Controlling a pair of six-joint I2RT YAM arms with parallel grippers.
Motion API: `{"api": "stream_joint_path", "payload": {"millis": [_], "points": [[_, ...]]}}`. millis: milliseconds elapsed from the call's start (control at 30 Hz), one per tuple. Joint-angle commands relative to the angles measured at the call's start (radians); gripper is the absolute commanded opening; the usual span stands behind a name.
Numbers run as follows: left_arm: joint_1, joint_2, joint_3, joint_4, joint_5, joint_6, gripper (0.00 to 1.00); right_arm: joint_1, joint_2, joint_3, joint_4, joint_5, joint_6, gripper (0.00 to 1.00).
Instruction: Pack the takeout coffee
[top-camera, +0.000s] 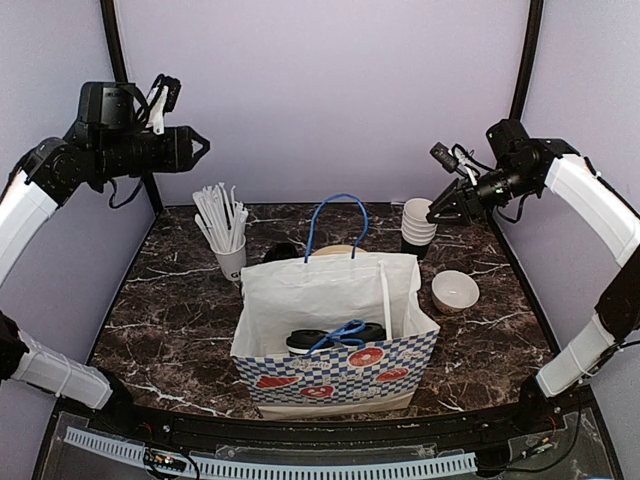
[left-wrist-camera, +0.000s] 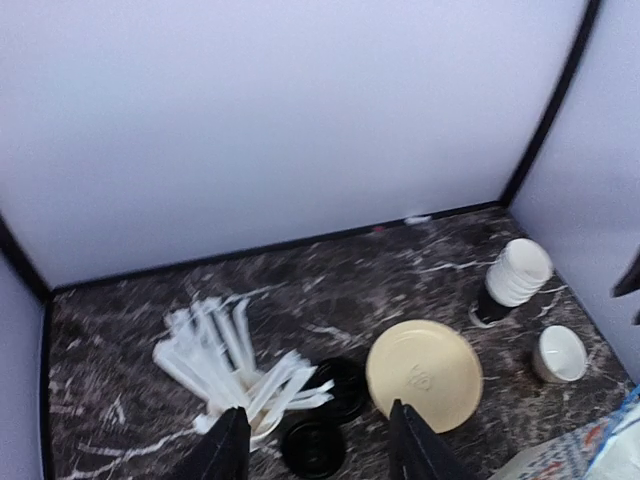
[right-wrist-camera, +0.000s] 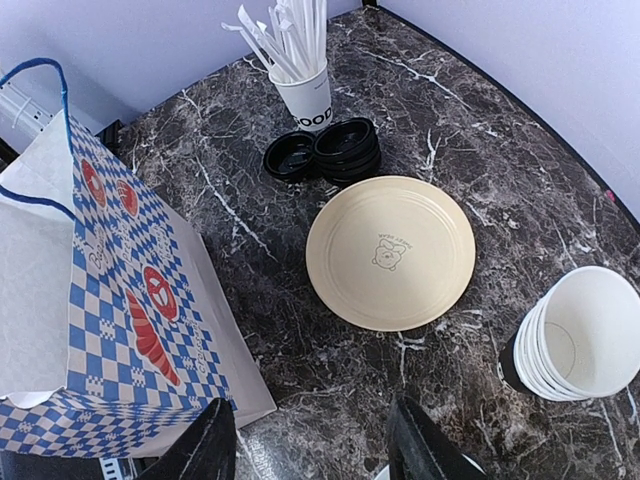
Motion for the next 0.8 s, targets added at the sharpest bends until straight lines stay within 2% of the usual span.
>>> {"api": "stream_joint_path", "payload": {"millis": [0,100,233,500,667,767], "points": [[0.157,-0.014,-0.187,-0.096,-0.157,-0.007,0.53,-0.003,-0.007,-0.003,0.004,-0.021,-0.009,0.51],[0.261,-0.012,-0.279,-0.043,-0.036,-0.015,0.56,-0.003,-0.007,-0.004,0.001,-0.018,-0.013,0.51],[0.335,0.041,-0.333,-0.002,0.070,-0.018,0.57,-0.003,-0.010,-0.007,-0.005,-0.018,-0.015,0.51],[0.409,0.098,-0.377,0.117,0.275,-0.028,0.55,-0.003,-0.027,-0.031,0.007,-0.009,-0.012,0.51],[0.412,0.145,-0.379,0.157,0.300,-0.029,0.52,-0.003,-0.030,-0.037,0.009,-0.006,-0.012,0.51],[0.412,0.168,-0.373,0.172,0.297,-0.026,0.44,-0.002,-0.035,-0.039,0.009,-0.005,-0.011,0.51]]}}
